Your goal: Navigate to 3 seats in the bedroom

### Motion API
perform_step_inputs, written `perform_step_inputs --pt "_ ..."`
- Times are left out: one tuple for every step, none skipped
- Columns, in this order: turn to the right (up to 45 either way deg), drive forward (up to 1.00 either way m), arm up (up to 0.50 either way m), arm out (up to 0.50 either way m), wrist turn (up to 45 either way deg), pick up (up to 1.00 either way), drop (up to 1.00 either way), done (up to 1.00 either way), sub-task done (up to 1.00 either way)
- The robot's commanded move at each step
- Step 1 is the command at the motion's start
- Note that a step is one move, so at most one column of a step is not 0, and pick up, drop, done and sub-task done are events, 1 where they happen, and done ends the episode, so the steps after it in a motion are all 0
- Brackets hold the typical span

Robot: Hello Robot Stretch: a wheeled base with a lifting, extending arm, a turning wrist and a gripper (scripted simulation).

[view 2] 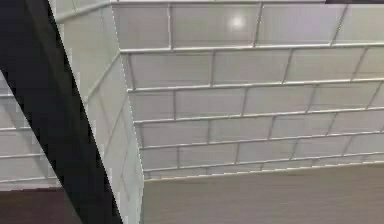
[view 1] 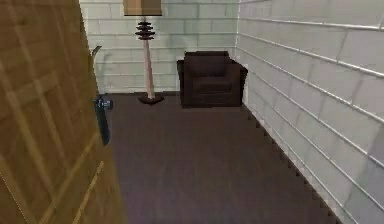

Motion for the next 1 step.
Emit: perform_step_inputs --pt "0.0 0.85 0.00 0.00 0.0 0.00 0.00 0.00 0.00"
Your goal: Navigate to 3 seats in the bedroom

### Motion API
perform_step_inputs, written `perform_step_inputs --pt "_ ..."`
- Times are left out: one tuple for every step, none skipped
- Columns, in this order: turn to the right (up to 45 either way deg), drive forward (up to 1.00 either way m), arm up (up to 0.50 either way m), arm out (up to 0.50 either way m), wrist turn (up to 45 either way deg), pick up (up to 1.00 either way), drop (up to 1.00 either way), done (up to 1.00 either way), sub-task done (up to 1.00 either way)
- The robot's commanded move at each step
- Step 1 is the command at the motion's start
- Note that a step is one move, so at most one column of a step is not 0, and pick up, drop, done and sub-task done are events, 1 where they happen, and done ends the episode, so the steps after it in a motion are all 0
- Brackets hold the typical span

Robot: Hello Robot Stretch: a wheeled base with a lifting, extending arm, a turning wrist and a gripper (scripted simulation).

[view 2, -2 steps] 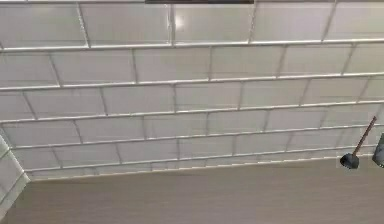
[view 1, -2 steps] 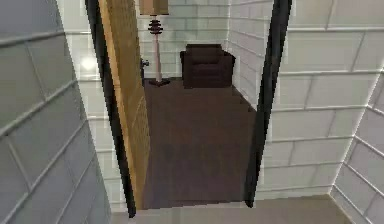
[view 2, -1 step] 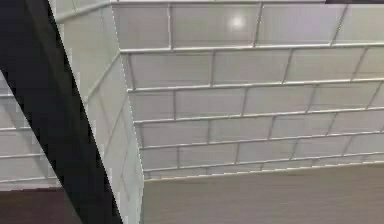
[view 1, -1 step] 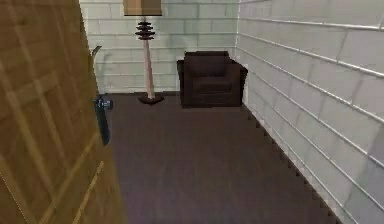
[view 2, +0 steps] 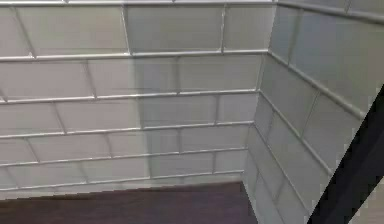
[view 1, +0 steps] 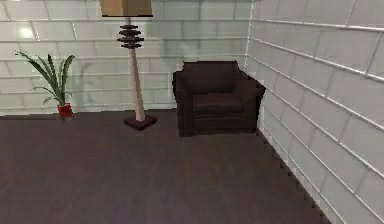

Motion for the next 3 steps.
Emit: perform_step_inputs --pt "-6.0 0.00 0.00 0.00 0.0 0.00 0.00 0.00 0.00" --pt "-3.0 0.00 0.00 0.00 0.0 0.00 0.00 0.00 0.00" --pt "0.0 0.40 0.00 0.00 0.0 0.00 0.00 0.00 0.00"
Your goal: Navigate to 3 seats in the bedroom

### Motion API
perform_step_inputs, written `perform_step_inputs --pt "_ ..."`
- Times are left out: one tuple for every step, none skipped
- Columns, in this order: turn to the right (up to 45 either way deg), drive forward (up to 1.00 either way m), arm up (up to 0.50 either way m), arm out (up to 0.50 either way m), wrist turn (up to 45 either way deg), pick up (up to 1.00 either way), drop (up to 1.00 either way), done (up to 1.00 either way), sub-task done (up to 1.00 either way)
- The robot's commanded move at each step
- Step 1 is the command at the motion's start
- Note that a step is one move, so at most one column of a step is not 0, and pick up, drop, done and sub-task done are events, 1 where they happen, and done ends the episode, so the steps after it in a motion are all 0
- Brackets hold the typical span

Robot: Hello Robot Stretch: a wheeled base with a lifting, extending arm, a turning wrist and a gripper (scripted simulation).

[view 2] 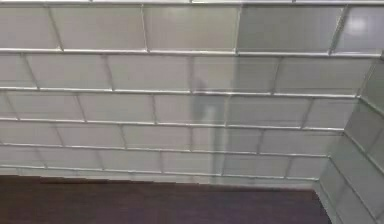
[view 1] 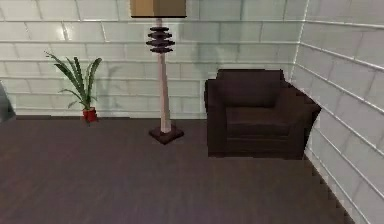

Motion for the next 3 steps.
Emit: perform_step_inputs --pt "-6.0 0.00 0.00 0.00 0.0 0.00 0.00 0.00 0.00" --pt "0.0 1.00 0.00 0.00 0.0 0.00 0.00 0.00 0.00" --pt "-3.0 0.00 0.00 0.00 0.0 0.00 0.00 0.00 0.00"
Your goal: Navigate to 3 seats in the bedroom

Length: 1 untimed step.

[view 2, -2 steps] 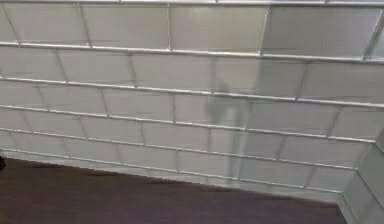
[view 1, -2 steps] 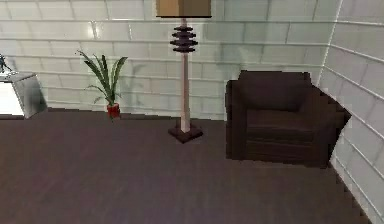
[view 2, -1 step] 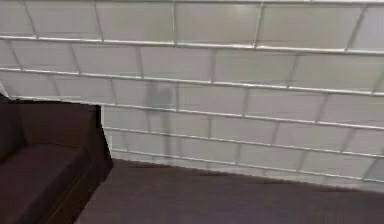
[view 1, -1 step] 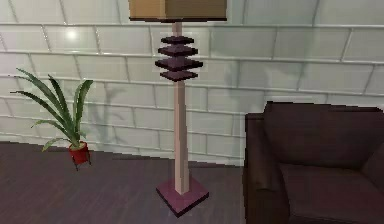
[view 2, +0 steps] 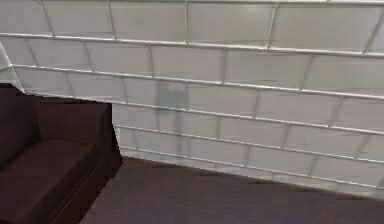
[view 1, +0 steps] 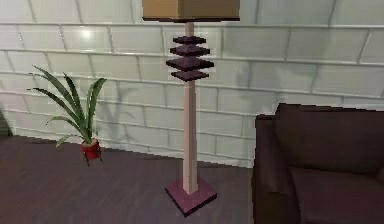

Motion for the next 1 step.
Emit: perform_step_inputs --pt "0.0 0.15 0.00 0.00 0.0 0.00 0.00 0.00 0.00"
